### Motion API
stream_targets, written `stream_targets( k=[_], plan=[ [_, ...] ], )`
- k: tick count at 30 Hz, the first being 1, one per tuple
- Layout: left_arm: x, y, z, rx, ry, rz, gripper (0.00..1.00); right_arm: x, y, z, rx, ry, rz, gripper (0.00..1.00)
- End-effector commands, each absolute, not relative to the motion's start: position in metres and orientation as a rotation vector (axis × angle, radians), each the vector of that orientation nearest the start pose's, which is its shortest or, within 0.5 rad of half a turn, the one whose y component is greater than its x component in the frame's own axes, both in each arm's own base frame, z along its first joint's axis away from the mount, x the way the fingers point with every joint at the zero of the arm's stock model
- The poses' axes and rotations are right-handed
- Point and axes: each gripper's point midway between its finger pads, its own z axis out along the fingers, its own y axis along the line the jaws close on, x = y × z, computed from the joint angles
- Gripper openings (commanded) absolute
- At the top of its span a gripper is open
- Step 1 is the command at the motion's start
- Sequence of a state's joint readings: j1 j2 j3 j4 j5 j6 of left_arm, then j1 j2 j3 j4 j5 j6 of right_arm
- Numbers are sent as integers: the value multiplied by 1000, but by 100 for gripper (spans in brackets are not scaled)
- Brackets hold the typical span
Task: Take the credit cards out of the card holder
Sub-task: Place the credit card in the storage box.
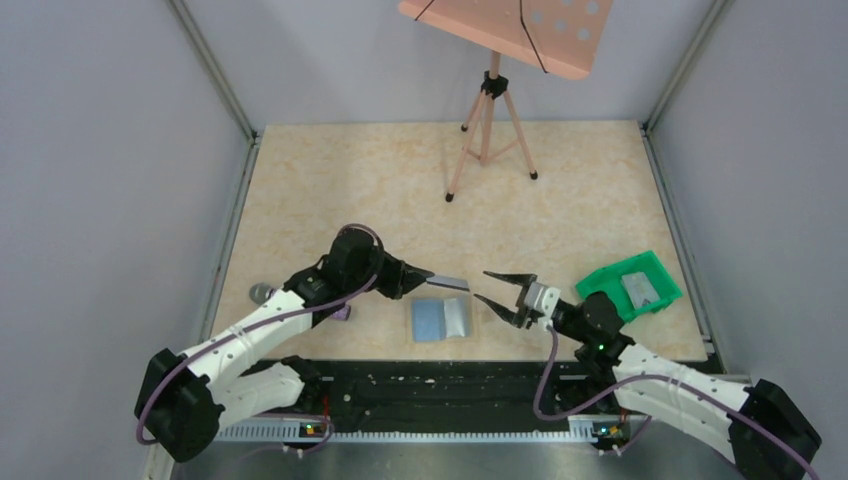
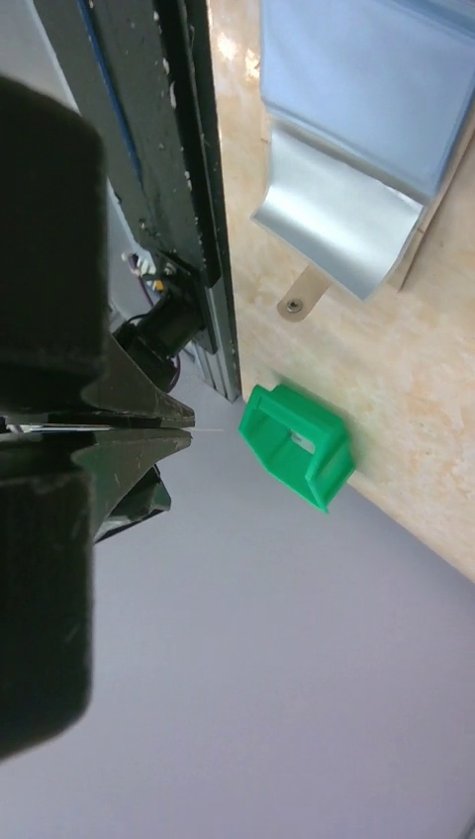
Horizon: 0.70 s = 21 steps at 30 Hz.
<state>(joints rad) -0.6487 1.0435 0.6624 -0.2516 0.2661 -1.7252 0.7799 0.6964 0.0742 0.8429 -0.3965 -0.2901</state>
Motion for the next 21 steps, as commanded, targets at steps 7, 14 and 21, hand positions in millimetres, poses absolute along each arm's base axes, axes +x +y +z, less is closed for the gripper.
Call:
stream_targets(
  k=[7,14,21],
  plan=[
    [213,-267,192,-1425,2254,-1566,0,168,258,224,-1106,749,524,42],
    [211,-270,193,-1406,2272,-1583,0,169,266,210,-1152,774,542,43],
    [208,-272,199,-1384,2283,-1616,0,176,269,213,-1129,773,539,38]
  ],
)
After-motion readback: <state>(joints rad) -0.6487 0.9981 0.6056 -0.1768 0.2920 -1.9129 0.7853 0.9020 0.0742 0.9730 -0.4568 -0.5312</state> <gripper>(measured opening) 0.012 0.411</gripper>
